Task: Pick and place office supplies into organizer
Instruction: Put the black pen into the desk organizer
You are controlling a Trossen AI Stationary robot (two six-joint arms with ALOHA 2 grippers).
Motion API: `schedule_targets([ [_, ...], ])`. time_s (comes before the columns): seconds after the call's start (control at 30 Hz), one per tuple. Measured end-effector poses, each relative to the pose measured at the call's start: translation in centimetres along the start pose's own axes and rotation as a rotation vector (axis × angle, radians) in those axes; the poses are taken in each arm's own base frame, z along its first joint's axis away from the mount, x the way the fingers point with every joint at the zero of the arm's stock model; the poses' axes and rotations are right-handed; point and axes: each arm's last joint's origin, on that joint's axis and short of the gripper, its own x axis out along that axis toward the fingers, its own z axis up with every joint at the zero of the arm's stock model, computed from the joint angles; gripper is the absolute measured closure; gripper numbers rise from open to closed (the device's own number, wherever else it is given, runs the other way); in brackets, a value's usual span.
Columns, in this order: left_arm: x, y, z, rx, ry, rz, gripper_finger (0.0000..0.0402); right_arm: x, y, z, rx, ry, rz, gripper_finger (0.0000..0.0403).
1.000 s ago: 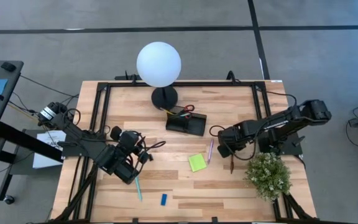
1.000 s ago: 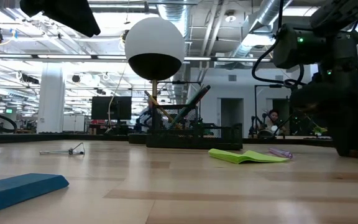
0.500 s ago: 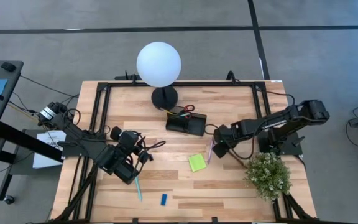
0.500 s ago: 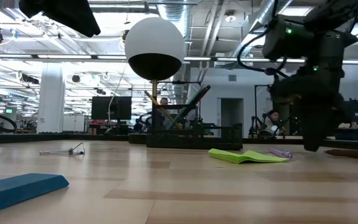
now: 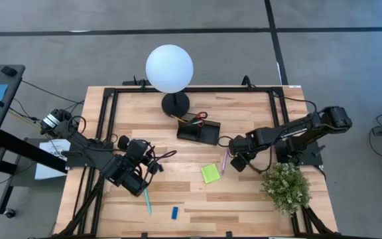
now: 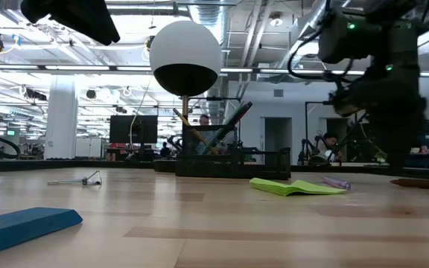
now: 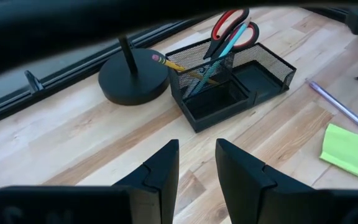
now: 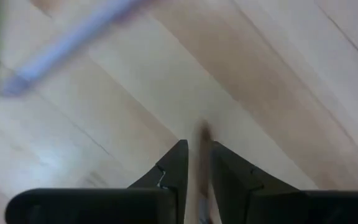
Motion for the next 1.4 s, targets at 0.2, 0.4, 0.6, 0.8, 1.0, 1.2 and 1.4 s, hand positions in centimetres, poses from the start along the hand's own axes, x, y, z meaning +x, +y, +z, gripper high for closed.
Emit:
schedule_targets([
  [0.2, 0.0, 0.0, 0.0, -0.005, -0.005, 0.000, 0.0301, -0.1, -0.1, -1.3, 0.068, 0.031, -0.099, 0.0345],
  [0.4, 0.0, 0.0, 0.0, -0.007, -0.005, 0.000, 0.0301, 0.0, 0.5, -1.5, 0.043, -0.006, -0.073, 0.0345],
  [0.6, 0.0, -0.1, 0.0, -0.017, -0.006, -0.008, 0.0301, 0.3, 0.6, -1.5, 0.039, -0.012, -0.077, 0.0345],
  [0.8, 0.0, -0.2, 0.0, -0.017, -0.007, -0.011, 0.0301, 1.1, 0.1, -1.9, 0.056, 0.015, -0.075, 0.0345],
  [1.0, 0.0, -0.2, 0.0, -0.016, -0.008, -0.011, 0.0301, 1.2, 0.3, -1.8, 0.045, 0.001, -0.050, 0.0344],
  [1.2, 0.0, -0.2, 0.0, -0.017, -0.008, -0.011, 0.0301, 1.2, 0.5, -1.6, 0.038, -0.017, -0.024, 0.0344],
  [1.4, 0.0, -0.2, 0.0, -0.017, -0.008, -0.011, 0.0301, 1.2, 0.4, -1.7, 0.043, -0.010, -0.037, 0.0344],
])
